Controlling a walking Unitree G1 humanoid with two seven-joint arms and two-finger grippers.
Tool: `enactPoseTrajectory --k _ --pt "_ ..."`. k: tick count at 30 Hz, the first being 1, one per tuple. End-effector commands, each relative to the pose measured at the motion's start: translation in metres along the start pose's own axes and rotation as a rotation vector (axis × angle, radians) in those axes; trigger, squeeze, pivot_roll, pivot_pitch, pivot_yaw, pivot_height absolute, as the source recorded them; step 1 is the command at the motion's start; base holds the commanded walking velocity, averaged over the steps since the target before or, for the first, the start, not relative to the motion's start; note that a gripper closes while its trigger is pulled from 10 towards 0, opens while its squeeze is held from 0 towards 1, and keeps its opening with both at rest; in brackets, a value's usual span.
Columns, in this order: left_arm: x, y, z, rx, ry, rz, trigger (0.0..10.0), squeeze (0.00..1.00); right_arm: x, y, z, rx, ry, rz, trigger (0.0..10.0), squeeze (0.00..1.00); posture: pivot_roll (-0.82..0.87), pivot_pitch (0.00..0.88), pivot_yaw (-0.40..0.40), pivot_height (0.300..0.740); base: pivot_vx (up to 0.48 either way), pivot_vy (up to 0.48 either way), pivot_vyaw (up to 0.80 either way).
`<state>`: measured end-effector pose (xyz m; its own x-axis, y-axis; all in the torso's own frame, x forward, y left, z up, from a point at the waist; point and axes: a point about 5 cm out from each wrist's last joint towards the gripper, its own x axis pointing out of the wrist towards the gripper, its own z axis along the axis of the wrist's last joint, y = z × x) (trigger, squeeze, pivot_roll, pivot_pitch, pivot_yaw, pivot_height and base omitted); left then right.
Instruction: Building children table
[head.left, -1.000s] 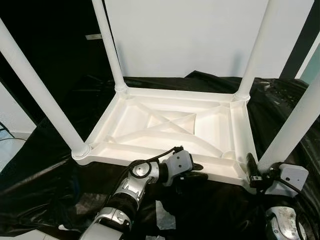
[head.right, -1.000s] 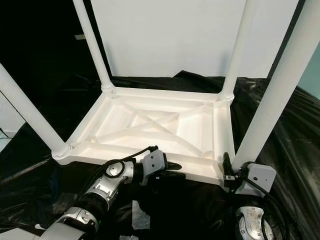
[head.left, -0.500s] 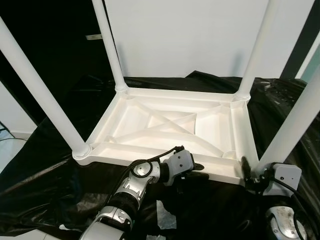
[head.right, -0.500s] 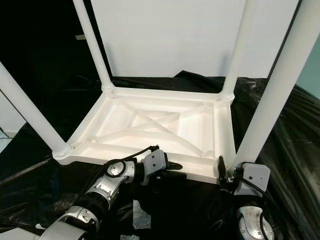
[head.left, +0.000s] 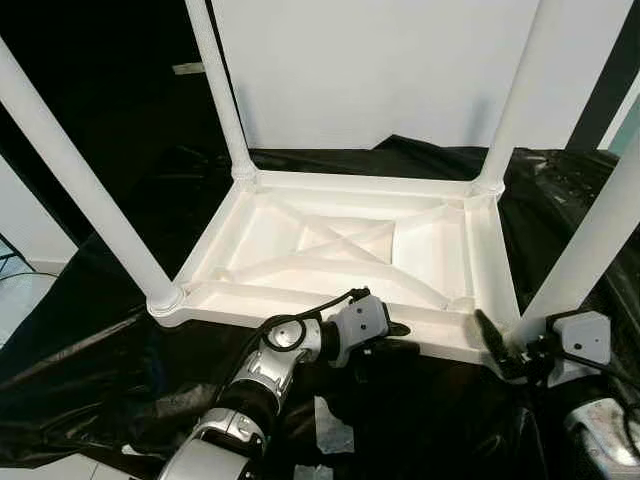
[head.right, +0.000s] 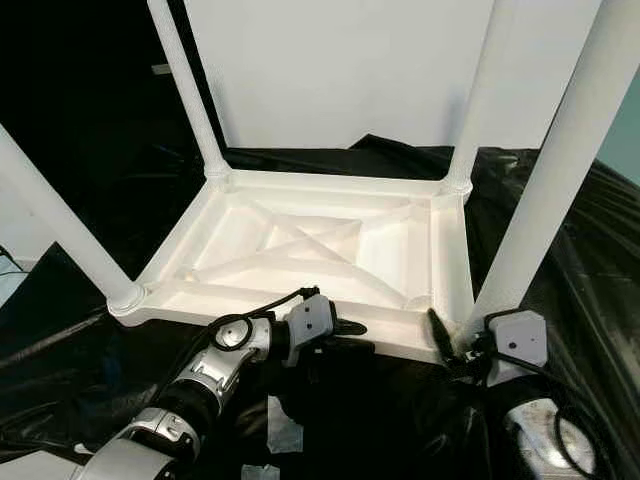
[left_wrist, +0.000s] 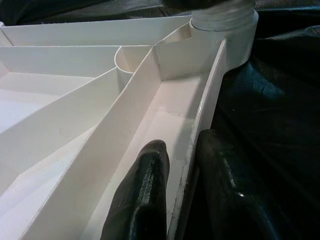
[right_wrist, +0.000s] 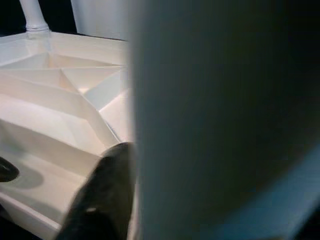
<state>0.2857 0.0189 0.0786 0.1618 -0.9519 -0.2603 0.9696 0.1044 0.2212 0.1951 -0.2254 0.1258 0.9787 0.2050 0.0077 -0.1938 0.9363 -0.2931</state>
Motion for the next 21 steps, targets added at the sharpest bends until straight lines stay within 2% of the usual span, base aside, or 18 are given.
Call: enactPoseTrajectory --k 1,7,10,11,12,13,17,21 --pt "0.001 -0.012 -0.030 -0.104 0.114 0.145 10.0 0.00 -0.001 0.009 0.002 0.031 -0.002 0.074 0.0 0.00 -0.15 0.000 0.053 0.740 0.000 0.000 0.00" --pt "0.000 -0.011 -0.030 -0.101 0.114 0.144 10.0 0.00 -0.007 0.015 -0.007 0.088 0.043 0.059 0.0 0.00 -0.15 0.000 0.053 0.740 0.000 0.000 0.00" --pt "0.001 -0.012 -0.029 -0.101 0.111 0.143 10.0 0.00 -0.012 0.025 -0.017 0.135 0.085 -0.071 0.0 0.00 -0.15 0.000 0.053 0.740 0.000 0.000 0.00" --pt "0.001 -0.012 -0.029 -0.101 0.111 0.143 10.0 0.00 -0.012 0.025 -0.017 0.135 0.085 -0.071 0.0 0.00 -0.15 0.000 0.053 0.740 0.000 0.000 0.00" --pt "0.001 -0.012 -0.029 -0.102 0.111 0.142 10.0 0.00 -0.013 0.027 -0.022 0.146 0.108 -0.157 0.0 0.00 -0.15 0.000 0.053 0.740 0.000 0.000 0.00" --pt "0.001 -0.012 -0.029 -0.102 0.111 0.142 10.0 0.00 -0.013 0.027 -0.022 0.146 0.108 -0.157 0.0 0.00 -0.15 0.000 0.053 0.740 0.000 0.000 0.00" --pt "0.000 -0.012 -0.030 -0.100 0.112 0.142 10.0 0.00 -0.012 0.028 -0.027 0.138 0.125 -0.404 0.0 0.00 -0.15 0.000 0.057 0.740 0.000 0.000 0.00" --pt "0.000 -0.012 -0.030 -0.100 0.112 0.142 10.0 0.00 -0.010 0.031 -0.022 0.131 0.096 -0.471 0.0 0.00 -0.14 0.000 0.059 0.740 0.000 0.000 0.00"
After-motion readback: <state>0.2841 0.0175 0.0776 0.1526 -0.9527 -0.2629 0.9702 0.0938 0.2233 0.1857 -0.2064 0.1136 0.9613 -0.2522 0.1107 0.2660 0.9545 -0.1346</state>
